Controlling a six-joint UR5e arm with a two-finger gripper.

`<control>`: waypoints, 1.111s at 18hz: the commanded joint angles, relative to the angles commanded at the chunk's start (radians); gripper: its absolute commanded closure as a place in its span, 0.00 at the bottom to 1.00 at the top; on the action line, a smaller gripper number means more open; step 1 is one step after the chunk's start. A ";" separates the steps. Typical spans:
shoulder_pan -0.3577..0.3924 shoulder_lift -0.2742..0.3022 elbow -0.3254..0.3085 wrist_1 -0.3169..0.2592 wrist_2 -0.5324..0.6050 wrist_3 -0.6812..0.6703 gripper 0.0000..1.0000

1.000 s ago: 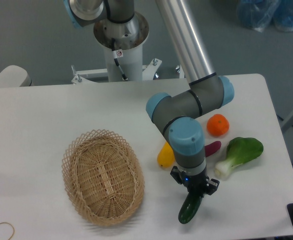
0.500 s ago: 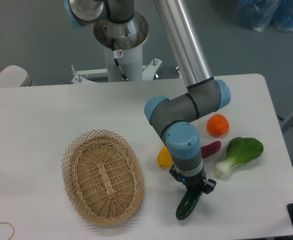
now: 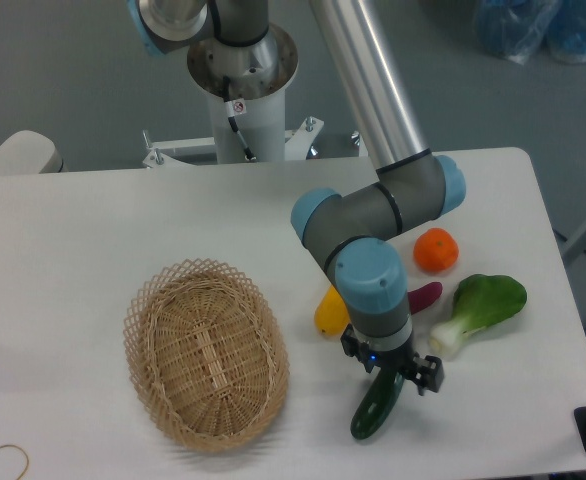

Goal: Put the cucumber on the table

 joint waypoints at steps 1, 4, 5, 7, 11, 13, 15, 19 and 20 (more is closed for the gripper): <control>0.002 0.003 0.029 -0.002 0.000 0.002 0.00; 0.041 0.041 0.074 -0.012 -0.017 0.015 0.00; 0.054 0.061 0.072 -0.017 -0.041 0.050 0.00; 0.093 0.109 0.056 -0.032 -0.095 0.142 0.00; 0.179 0.189 0.051 -0.196 -0.115 0.311 0.00; 0.228 0.218 0.043 -0.260 -0.130 0.417 0.00; 0.276 0.244 0.023 -0.287 -0.149 0.526 0.00; 0.367 0.281 -0.027 -0.290 -0.221 0.662 0.00; 0.377 0.282 -0.029 -0.290 -0.222 0.678 0.00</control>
